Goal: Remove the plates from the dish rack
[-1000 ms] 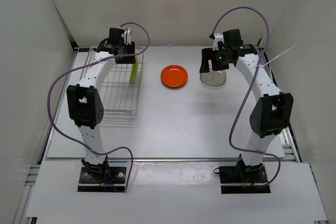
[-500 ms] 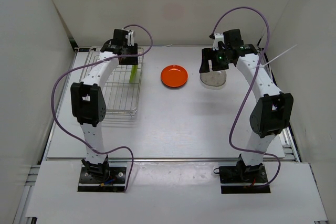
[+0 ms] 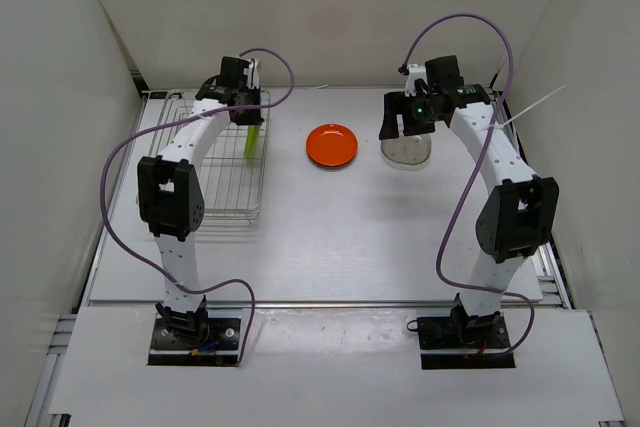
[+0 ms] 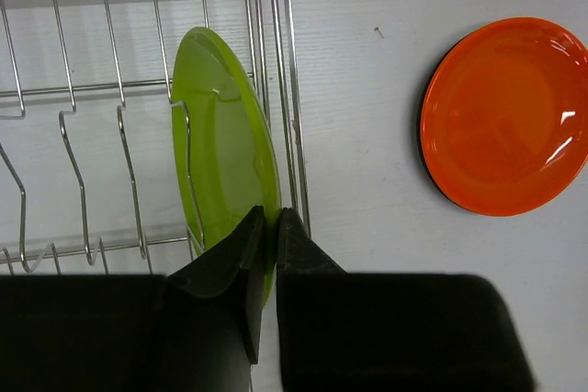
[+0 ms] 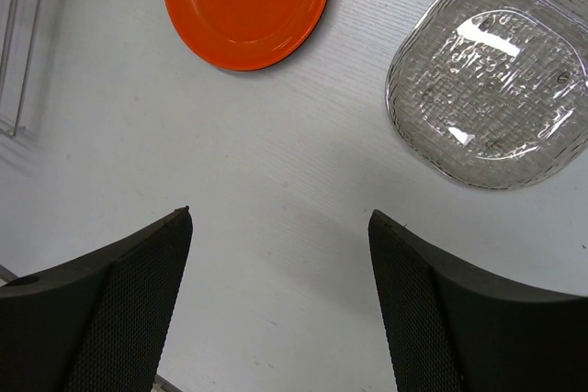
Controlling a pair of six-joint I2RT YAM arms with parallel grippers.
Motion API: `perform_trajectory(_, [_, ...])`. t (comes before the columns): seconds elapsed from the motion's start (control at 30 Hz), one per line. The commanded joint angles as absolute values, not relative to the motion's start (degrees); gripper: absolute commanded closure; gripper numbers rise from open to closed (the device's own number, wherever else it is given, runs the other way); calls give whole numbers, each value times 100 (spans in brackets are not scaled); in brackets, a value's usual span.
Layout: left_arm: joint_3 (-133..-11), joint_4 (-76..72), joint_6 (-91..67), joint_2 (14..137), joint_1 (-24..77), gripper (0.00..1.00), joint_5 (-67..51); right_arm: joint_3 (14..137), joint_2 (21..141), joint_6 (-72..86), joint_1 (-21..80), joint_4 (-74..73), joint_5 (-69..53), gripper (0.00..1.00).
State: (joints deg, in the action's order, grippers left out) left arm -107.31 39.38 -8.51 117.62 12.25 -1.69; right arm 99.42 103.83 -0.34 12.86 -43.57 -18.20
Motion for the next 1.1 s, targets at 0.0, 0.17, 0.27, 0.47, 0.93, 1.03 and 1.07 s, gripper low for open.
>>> perform_trajectory(0.0, [-10890,3955,-1071,11716,1187,89,-26,9844,10107,-18,1266,-4307,-1934,19])
perform_trajectory(0.17, [-10890,3955,-1397,11716,1187,89,26,9792,10107,-18,1266,-4307,-1881,19])
perform_trajectory(0.27, [-10959,3955,-1397,11663,1187,89,-26,9791,10107,-18,1266,-4307,-1881,19])
perform_trajectory(0.47, [-11285,4069,-1337,11365,1187,89,-26,9791,10107,-18,1266,-4307,-1881,19])
perform_trajectory(0.93, [-11909,4694,-405,10504,1187,89,-658,9844,10107,-18,1266,-4307,-1758,19])
perform_trajectory(1.03, [-11943,4955,-81,10240,1187,89,-1000,9896,10107,-18,1266,-4307,-1758,19])
perform_trajectory(1.07, [-11944,5027,-1,10187,1187,89,-1054,9966,10107,-18,1266,-4307,-1758,19])
